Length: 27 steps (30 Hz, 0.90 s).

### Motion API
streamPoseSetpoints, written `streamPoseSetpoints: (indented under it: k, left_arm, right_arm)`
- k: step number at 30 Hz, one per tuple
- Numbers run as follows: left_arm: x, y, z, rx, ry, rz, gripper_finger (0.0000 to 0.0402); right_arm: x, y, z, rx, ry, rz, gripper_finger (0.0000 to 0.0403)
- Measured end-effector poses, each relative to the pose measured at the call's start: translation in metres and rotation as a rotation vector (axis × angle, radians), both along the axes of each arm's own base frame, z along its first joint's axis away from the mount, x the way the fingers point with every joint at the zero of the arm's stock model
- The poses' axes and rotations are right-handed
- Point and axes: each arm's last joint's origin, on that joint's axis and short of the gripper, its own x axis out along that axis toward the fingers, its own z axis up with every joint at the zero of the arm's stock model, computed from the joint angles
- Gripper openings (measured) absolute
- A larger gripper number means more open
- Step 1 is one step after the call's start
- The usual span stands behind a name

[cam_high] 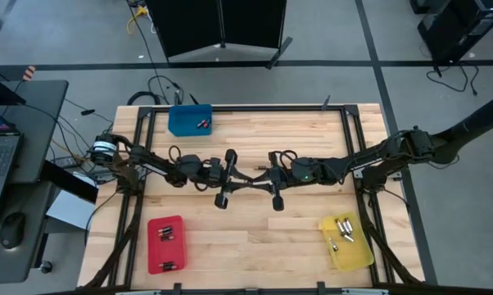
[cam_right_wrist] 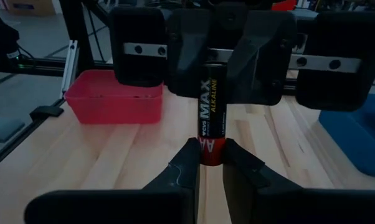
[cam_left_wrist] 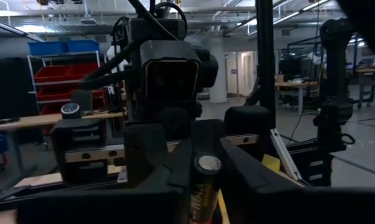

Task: Sort batteries
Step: Put the red battery into the blue bin

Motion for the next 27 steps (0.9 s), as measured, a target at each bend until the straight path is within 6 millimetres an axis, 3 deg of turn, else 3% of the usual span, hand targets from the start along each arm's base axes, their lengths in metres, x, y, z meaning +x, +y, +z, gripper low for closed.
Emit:
streamPoseSetpoints:
  k: [6, 18, 27]
  left_arm:
    - [0.0, 0.001, 0.0, 0.002, 0.002, 0.018, 0.0056]
    - [0.003, 0.005, 0.006, 0.003, -0.015, 0.028, 0.0056]
    - [-0.014, 0.018, 0.035, 0.07, 0.019, 0.078, 0.0056]
  right_arm:
    - [0.0, 0.0, 0.0, 0.0, 0.001, -0.008, 0.0056]
    - [0.0, -0.003, 0.002, 0.006, -0.012, -0.102, 0.0199]
    - [-0.005, -0.004, 0.008, -0.048, -0.017, -0.133, 0.0246]
